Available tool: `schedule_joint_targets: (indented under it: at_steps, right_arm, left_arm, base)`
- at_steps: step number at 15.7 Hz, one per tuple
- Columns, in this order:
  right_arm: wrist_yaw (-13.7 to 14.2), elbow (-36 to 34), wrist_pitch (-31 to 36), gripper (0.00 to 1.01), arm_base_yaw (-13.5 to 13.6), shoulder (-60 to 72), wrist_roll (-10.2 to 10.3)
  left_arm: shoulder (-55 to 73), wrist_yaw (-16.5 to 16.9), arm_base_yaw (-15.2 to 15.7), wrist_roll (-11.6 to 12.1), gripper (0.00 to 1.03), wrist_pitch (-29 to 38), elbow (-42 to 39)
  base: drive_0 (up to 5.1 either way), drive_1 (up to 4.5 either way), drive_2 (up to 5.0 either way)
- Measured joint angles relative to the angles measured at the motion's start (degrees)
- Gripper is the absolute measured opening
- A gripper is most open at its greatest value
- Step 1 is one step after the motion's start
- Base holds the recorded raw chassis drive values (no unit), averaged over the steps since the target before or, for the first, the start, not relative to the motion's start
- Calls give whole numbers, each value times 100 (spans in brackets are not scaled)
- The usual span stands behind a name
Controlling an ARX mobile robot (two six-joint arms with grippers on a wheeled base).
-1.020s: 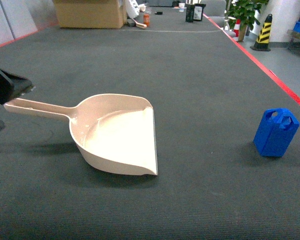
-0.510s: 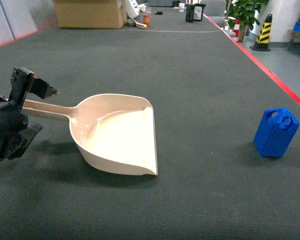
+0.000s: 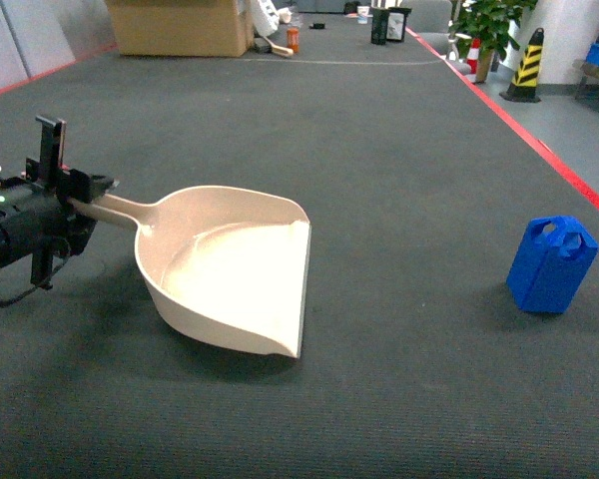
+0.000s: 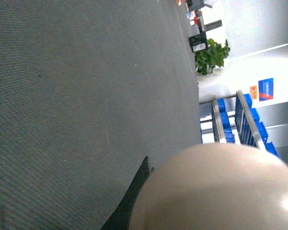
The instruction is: Place part in tray to right shelf
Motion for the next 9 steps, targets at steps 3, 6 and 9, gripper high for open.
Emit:
schedule_joint_targets:
  at_steps: [3,6,9]
  right_arm:
    - [0,0,0,98,0,0,0]
    - [2,-2,0,98,0,0,0]
    - [0,-2,2,98,0,0,0]
  left_arm:
    - [-483,-31,-310,-173,13,431,-501]
    - [-1316,35,-798,-304,13,949,-640]
    - [-1696,70,-1259,-382,13,1152,-640]
  base:
    - [0,0,0]
    - [0,0,0]
    - [0,0,0]
